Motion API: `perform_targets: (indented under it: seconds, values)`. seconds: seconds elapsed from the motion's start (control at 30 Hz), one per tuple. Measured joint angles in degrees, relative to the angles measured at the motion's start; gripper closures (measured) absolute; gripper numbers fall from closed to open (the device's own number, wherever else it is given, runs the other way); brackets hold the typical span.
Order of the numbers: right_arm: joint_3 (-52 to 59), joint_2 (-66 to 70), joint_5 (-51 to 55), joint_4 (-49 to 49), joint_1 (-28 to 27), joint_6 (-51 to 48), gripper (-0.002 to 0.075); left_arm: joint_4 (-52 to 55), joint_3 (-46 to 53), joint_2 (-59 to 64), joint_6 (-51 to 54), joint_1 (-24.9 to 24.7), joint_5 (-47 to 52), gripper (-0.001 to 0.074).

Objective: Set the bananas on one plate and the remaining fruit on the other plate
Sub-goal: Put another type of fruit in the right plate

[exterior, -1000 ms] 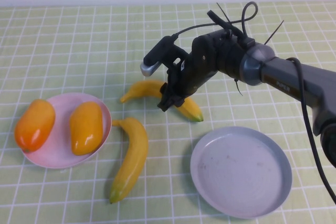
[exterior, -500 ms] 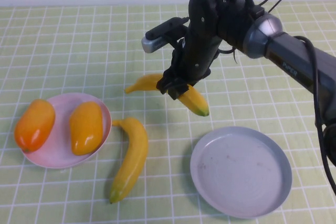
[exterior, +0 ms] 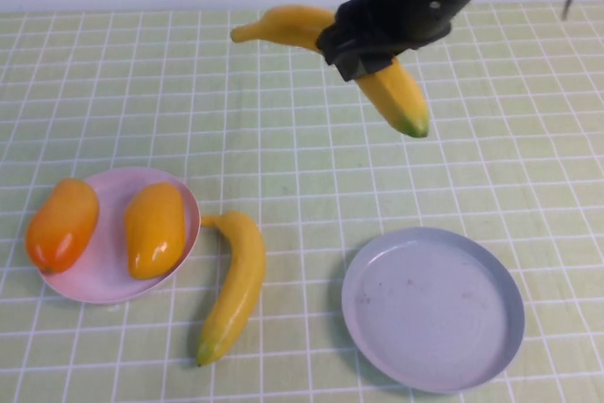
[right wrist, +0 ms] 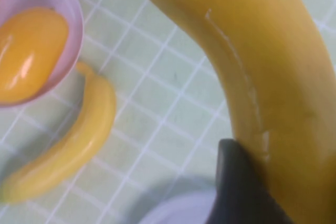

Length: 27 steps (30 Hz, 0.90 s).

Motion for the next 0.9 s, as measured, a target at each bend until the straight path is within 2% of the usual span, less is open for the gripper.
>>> perform_targets:
  seconds: [0.27, 0.57, 0.73, 0.9]
  values:
    - [25.77, -16.42, -0.48, -2.62, 0.0, 8.14, 0.0421, 0.0, 0.0, 0.0, 0.0, 0.0, 0.0, 0.0735]
    - [54.59, -27.29, -16.05, -3.59, 0.0, 20.07, 0.0421, 0.21, 0.0, 0.0, 0.0, 0.0, 0.0, 0.0735]
    - [61.3, -26.76, -23.0, -4.86, 0.0, 24.93, 0.0421, 0.31, 0.0, 0.0, 0.0, 0.0, 0.0, 0.0736]
    - [62.7, -23.09, -27.58, -6.41, -2.04, 27.38, 0.0421, 0.31, 0.0, 0.0, 0.0, 0.0, 0.0, 0.0736]
